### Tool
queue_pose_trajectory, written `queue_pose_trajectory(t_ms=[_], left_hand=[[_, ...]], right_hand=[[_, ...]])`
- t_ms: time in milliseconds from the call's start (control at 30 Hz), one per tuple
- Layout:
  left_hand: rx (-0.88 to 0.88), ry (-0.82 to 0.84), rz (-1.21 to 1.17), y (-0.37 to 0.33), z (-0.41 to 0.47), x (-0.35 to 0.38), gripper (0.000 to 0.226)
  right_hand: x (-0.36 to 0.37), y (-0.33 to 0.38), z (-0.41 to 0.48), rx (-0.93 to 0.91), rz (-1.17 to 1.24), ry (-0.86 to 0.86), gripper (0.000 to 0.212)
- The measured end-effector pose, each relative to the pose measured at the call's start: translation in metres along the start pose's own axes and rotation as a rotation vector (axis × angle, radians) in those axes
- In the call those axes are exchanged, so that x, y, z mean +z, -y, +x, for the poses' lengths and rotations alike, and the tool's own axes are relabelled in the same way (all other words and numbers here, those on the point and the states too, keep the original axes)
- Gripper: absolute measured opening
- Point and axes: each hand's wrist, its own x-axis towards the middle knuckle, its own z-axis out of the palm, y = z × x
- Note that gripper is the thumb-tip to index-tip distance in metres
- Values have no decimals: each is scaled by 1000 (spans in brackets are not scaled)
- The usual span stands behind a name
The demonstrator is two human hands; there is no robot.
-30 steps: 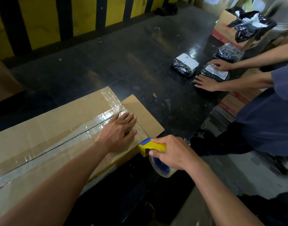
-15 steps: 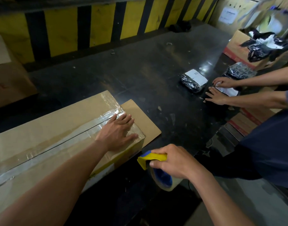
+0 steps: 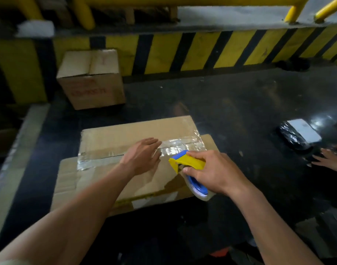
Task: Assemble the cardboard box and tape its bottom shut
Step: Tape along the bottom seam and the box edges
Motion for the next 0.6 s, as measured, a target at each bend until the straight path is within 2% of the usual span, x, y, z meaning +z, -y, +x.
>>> queue_pose_trajectory(t_ms=[133, 300, 467, 600], left_hand=[[-200, -75, -23, 60, -44, -32, 46], [-361, -109, 22, 131, -85, -67, 44], [-325, 62, 39, 188, -88, -67, 55], [-272, 101, 17, 207, -79, -66, 60]], right_hand=[[33, 56, 29, -127, 31, 17, 56], [76, 125, 56, -153, 72, -37, 56], [120, 168, 79, -90, 92, -92, 57], [148, 182, 88, -31, 61, -130, 58]])
